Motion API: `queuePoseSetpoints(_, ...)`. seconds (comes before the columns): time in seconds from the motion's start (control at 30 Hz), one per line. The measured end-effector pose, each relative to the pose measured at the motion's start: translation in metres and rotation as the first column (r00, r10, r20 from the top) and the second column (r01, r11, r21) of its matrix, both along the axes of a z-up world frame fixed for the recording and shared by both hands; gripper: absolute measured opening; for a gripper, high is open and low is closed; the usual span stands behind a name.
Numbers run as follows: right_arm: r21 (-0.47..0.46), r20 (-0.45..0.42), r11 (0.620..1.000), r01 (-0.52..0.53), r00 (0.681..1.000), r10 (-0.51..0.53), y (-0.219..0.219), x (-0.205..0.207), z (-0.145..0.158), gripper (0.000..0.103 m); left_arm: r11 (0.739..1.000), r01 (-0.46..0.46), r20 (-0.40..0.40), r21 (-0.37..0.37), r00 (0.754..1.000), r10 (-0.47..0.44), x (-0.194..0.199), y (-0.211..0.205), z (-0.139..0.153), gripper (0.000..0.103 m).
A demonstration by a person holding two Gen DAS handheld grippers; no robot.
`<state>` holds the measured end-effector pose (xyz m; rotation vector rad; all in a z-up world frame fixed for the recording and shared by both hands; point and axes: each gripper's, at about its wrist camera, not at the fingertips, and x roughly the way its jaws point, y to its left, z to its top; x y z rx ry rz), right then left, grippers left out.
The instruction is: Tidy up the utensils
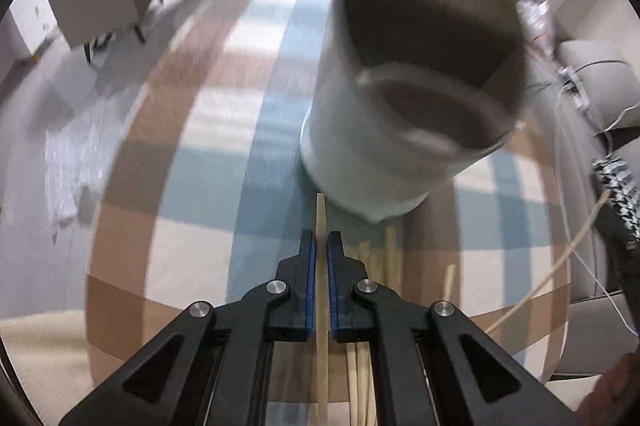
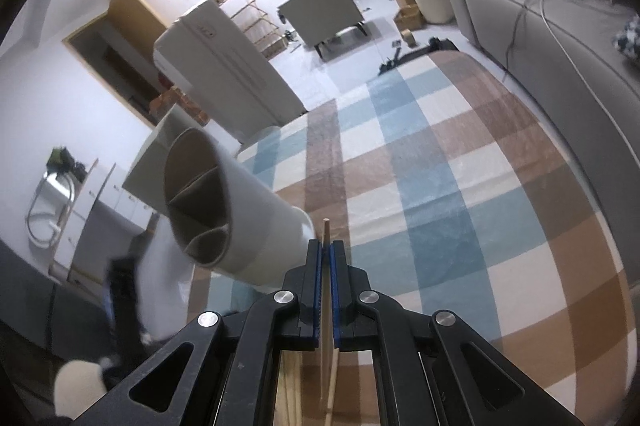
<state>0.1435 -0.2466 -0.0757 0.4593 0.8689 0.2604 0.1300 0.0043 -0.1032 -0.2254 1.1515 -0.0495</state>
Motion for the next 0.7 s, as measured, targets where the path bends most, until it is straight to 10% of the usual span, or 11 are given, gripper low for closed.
queuePoseSetpoints(0.27,-0.096,0.123,0.989,-0.108,0.985,0.12,0.037,-0.03,0.027,0.003,0.998,0.044,0.175,-0.041,0.984,-0.036,-0.027,0.011,0.047,0.001)
queuePoseSetpoints(0.7,-0.166,0.209,0.977,-0.134,0.963,0.168,0.066,-0.067,0.051,0.003,0.99,0.136,0.248,-0.041,0.961,-0.122,-0.039,0.012,0.081,0.0)
